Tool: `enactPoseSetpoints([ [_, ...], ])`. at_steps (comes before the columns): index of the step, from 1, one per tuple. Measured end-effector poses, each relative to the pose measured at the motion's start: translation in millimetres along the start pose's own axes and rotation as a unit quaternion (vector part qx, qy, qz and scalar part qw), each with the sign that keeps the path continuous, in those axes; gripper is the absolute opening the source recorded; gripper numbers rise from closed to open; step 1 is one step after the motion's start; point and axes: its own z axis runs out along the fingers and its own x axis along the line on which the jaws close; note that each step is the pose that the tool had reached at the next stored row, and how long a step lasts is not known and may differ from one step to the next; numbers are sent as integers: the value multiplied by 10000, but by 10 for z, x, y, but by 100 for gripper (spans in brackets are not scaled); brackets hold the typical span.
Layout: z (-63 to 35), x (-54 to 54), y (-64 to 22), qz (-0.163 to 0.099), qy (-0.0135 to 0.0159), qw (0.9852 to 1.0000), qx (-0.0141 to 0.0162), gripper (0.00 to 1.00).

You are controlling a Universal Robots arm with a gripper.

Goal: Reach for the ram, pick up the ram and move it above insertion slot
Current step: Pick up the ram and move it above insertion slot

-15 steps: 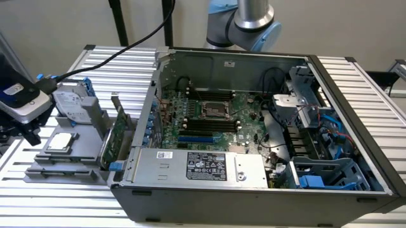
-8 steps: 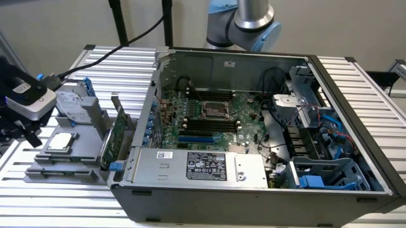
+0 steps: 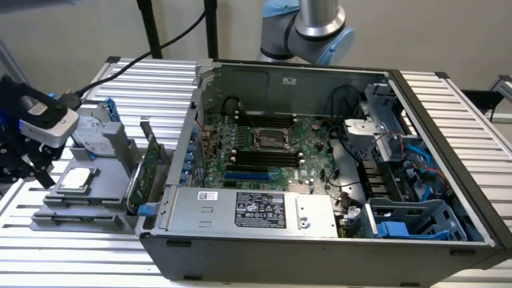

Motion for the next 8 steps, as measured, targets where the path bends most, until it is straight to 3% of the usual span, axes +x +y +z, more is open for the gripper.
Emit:
enactPoseSetpoints([
  [4, 25, -1, -1, -365, 12, 9993, 11, 11],
  [8, 50, -1, -2, -723, 23, 9974, 22, 11],
])
